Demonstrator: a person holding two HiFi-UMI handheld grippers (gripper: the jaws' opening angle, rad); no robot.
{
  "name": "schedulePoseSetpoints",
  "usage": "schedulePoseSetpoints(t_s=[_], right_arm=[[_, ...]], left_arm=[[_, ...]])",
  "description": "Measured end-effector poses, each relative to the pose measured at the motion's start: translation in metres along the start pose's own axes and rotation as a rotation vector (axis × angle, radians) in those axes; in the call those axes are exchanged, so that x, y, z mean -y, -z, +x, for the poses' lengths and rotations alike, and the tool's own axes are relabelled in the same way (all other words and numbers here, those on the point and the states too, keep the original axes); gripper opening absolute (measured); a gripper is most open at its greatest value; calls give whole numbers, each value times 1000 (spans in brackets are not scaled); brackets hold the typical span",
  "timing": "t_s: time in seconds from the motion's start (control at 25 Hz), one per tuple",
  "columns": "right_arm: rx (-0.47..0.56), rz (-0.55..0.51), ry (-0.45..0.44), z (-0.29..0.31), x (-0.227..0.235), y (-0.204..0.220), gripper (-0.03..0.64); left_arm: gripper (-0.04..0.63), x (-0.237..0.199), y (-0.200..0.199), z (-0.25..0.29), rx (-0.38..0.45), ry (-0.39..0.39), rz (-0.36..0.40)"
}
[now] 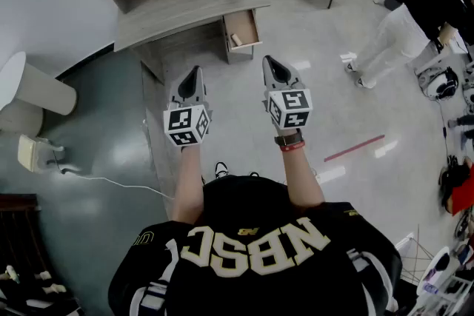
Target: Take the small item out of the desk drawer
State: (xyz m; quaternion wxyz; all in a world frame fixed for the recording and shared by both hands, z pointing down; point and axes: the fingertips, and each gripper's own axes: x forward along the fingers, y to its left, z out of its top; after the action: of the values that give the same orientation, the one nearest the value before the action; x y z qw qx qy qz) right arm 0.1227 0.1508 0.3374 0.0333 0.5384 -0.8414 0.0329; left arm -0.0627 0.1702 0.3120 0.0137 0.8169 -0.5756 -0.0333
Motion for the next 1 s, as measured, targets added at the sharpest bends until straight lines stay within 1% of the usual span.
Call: schedulePoseSetpoints(t_s=[0.32,0.56,0.76,1.0], right_arm=[[16,-11,-17,-21,1,3,8],[30,8,-37,-15,-4,10,8],[45,10,-37,14,1,9,5],[39,-13,-22,70,18,8,-5]], left_arm=[[15,28,6,-13,7,-4,-5],[15,28,21,-10,-22,-10,-11],[15,15,24,16,-17,-1,-17],[15,-15,32,69,-8,-5,-35]])
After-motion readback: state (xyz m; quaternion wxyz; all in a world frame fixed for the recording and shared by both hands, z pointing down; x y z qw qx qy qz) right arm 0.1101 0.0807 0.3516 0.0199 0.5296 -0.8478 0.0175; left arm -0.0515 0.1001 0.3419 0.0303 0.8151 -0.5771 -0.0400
